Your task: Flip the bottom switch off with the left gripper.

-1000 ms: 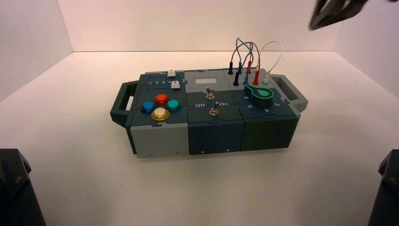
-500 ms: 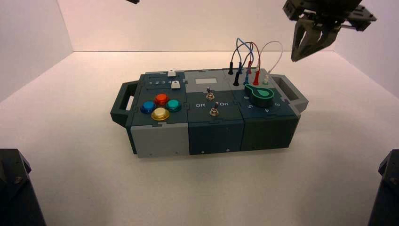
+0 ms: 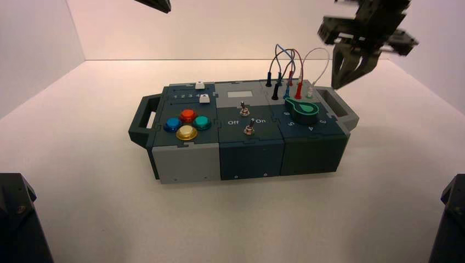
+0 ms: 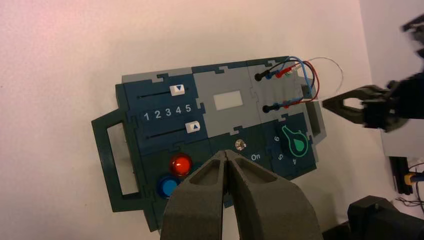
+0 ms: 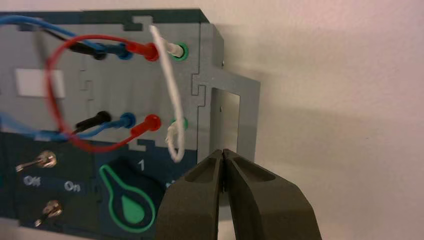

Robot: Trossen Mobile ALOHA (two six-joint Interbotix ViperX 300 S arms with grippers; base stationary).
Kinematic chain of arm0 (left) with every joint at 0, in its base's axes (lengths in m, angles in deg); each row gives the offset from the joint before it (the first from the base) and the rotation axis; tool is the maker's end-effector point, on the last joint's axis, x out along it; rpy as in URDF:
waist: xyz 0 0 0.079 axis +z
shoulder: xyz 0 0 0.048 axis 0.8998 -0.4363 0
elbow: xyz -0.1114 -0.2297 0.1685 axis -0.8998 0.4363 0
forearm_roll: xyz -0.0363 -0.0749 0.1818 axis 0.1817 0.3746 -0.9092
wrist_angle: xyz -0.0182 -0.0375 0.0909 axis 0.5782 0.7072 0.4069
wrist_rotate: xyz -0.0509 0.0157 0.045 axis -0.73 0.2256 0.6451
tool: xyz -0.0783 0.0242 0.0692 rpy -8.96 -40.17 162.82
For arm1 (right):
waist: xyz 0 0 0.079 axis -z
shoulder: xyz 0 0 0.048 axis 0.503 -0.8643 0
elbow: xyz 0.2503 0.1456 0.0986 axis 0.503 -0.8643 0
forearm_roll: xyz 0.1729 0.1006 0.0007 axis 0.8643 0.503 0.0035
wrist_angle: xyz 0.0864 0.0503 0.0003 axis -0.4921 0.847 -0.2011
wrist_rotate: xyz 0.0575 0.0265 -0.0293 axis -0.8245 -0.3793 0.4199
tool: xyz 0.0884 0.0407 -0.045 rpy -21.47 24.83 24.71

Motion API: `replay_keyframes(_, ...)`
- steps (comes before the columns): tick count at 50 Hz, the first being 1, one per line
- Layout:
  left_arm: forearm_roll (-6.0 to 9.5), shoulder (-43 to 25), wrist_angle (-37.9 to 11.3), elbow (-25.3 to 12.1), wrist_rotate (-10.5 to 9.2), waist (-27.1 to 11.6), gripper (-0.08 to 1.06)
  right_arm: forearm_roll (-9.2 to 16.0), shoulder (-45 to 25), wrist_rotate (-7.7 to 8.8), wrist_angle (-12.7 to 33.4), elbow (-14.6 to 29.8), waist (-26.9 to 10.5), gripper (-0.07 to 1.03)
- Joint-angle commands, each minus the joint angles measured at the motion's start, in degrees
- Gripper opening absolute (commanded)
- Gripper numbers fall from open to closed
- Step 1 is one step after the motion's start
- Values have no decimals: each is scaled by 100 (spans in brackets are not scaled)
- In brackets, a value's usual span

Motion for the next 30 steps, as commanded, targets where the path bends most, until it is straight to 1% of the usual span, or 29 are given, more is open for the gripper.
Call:
replay_keyframes(1,26,18,-97,-123,-44,-26,-3,44,-167,0,-18,193,-9,-2)
replay_keyframes(6,26,26,-193,-123,-105,-114,-3,35,-220,0,-18,202,-9,-2)
replay_keyframes(12,26,9,-193,-105,-308,-290,-3,35,-325,0,-9,211,-9,-2)
replay_keyframes(18,35,-18,-193,-88,-466,-466,-3,35,-439,0,35,220,-9,-2)
replay_keyframes(30,35,-123,-211,-88,-967,-940,-3,44,-650,26,97,264,-9,-2)
